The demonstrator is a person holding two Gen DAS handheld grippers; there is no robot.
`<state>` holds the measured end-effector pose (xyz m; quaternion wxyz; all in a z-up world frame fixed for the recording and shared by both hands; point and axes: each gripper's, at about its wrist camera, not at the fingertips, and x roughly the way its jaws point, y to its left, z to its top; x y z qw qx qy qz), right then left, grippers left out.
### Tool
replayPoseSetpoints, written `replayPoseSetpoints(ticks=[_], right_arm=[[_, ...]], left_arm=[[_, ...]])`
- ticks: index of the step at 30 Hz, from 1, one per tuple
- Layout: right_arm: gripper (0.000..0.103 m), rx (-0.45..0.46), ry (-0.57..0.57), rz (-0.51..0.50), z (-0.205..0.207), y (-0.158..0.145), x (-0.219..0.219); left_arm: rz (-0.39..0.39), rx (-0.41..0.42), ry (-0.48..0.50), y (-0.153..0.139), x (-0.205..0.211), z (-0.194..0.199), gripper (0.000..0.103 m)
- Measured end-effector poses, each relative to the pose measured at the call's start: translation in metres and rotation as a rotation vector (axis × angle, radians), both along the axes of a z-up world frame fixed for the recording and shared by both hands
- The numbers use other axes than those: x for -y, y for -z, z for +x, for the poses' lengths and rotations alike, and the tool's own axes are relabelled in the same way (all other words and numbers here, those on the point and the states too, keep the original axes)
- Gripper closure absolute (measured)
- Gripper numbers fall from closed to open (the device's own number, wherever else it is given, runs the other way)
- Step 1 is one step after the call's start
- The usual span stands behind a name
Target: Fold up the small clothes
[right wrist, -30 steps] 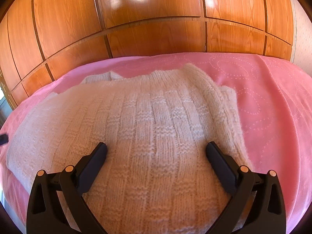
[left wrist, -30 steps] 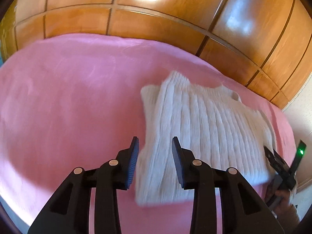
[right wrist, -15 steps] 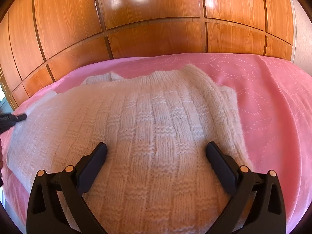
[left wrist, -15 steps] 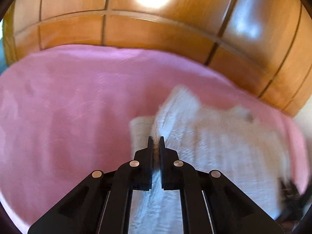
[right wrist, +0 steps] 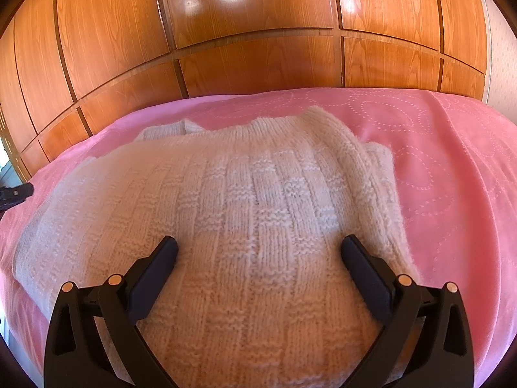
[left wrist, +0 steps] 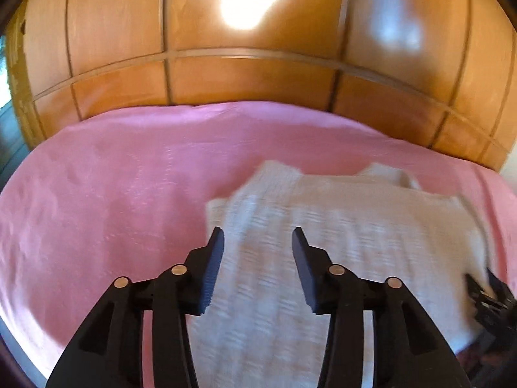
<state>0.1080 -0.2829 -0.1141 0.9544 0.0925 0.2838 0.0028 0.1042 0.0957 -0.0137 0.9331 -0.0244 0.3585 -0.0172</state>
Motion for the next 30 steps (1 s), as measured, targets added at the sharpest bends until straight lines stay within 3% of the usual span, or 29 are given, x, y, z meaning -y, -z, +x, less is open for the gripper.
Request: replayPoseSetpoints(ticks=[9,20,26,30], right_arm=[[0.002,0.002,-0.002,0.003,0.001,0.000,0.000],[0.002,0.012,-0.001,0.022,-0.002,-0.002,-0.001],[0.002,-0.029,0.003,-0.010,-0.001,-0.006,-0.004],[0.011,-0.050,0.004,-0.029,0.001,-0.020,-0.005]], left_arm=[[0.008,0.006,0.085,-0.006,0.037,-0.037,0.055],[0.028,-0.021,0.134,0.001,0.063,-0.049,0.055],[0.043,-0.029,0.157,0.004,0.075,-0.051,0.055],[0.049,-0.036,0.170,0.006,0.081,-0.049,0.055]])
